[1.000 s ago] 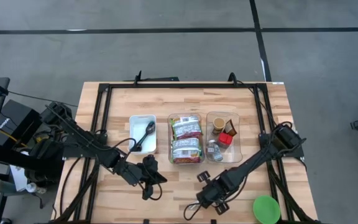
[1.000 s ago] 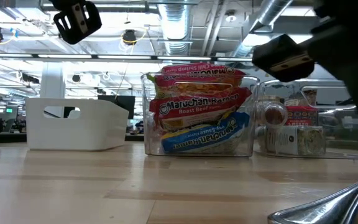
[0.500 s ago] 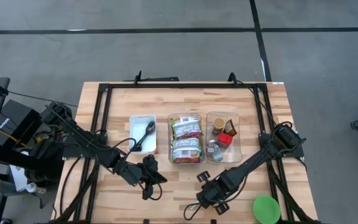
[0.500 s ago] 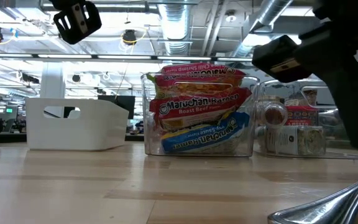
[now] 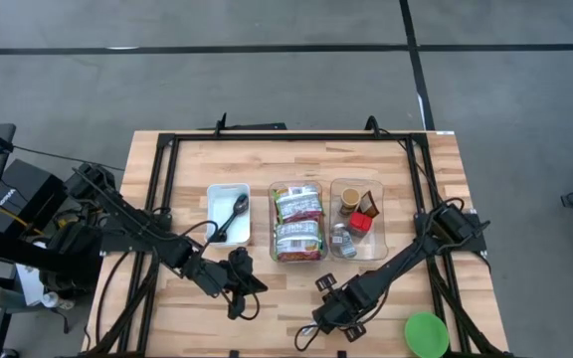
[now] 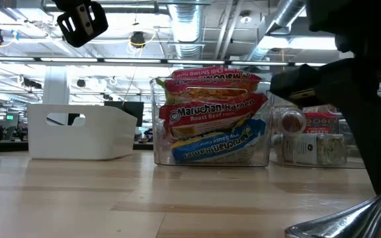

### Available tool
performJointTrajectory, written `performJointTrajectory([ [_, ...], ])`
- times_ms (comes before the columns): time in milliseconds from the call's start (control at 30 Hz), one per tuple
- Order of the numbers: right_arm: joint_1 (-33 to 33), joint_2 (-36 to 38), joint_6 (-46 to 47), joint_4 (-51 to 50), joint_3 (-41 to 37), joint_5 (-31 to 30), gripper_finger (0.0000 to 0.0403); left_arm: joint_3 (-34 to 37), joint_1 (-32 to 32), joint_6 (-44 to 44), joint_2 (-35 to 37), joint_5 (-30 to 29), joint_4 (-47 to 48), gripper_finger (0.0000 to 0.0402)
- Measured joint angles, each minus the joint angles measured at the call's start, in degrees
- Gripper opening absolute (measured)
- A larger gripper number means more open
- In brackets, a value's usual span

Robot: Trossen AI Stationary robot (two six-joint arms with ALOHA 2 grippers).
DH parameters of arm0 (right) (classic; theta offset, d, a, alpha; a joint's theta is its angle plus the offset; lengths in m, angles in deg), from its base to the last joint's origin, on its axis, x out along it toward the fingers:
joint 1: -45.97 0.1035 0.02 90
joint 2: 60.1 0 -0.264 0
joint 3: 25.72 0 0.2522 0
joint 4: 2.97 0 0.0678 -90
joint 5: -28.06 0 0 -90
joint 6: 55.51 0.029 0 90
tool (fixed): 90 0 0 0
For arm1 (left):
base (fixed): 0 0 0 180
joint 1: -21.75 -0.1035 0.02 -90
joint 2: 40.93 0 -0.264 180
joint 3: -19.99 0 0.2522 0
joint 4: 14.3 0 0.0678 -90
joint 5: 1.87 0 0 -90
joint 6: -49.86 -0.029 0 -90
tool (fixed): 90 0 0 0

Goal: Pick & Place Food Item
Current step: Put the silver spoon into the white bin

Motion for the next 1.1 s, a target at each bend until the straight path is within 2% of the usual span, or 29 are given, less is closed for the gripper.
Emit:
performJointTrajectory([
  [333, 0.22, -0.53, 0.00, -0.11, 0.11, -0.26, 0.0095, 0.00, 0.00, 0.00, 0.00, 0.00, 0.00, 0.0000],
  [833, -0.81, -0.62, 0.00, -0.18, 0.13, 0.21, 0.0010, 0.02, 0.00, 0.00, 0.00, 0.00, 0.01, 0.0000],
  [1100, -0.91, -1.30, -0.36, -1.60, 3.31, 0.09, 0.0015, 0.02, 0.00, 0.00, 0.00, 0.00, 0.01, 0.0000],
])
